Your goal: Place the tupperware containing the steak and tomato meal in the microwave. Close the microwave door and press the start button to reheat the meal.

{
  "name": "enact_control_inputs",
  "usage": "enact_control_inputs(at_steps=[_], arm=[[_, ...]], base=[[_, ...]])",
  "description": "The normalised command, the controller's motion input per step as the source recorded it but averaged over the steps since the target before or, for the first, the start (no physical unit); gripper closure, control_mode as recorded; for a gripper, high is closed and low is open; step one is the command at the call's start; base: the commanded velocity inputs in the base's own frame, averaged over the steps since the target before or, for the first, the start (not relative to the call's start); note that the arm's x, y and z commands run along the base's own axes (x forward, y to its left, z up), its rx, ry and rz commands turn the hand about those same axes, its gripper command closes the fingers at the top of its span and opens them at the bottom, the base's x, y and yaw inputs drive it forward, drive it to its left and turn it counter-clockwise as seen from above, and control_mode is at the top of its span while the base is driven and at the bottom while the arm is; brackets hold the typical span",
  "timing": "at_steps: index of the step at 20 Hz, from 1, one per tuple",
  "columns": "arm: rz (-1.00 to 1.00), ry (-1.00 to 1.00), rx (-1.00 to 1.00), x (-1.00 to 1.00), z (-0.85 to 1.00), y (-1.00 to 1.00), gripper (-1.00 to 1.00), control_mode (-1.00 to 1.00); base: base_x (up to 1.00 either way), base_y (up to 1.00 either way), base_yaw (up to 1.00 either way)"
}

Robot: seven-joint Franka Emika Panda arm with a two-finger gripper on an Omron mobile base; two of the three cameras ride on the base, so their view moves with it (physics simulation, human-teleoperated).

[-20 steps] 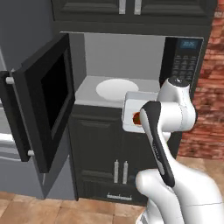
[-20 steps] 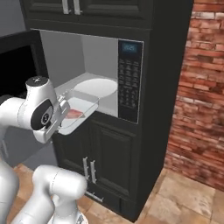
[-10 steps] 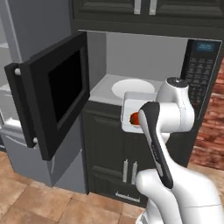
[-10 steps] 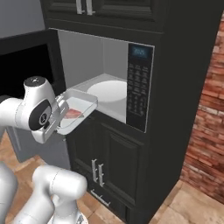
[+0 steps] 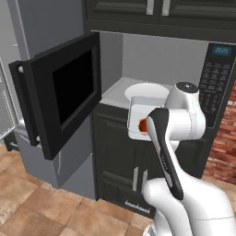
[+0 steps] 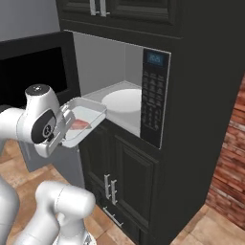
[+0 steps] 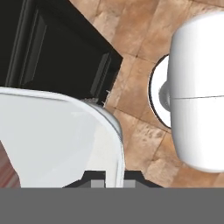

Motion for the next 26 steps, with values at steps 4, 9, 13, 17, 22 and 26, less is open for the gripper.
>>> enact_control_inputs(at_steps=[4, 9, 13, 17, 22, 26], arm=[[0.00, 0.00, 0.00, 0.00, 0.00, 0.00, 1.00, 1.00], [0.00, -0.01, 0.01, 0.09, 0.00, -0.11, 1.00, -1.00], [-0.11, -0.01, 0.00, 0.89, 0.15, -0.22, 1.00, -1.00], [-0.11, 0.03, 0.03, 1.00, 0.04, -0.18, 1.00, -1.00], [-0.03, 0.09, 0.03, 1.00, 0.00, -0.29, 1.00, -1.00], [0.00, 0.13, 0.03, 1.00, 0.00, -0.31, 1.00, -1.00]], base=[[0.25, -0.09, 0.15], [0.09, -0.15, 0.06], [0.00, 0.00, 0.00], [0.00, 0.00, 0.00], [0.00, 0.00, 0.00], [0.00, 0.00, 0.00]])
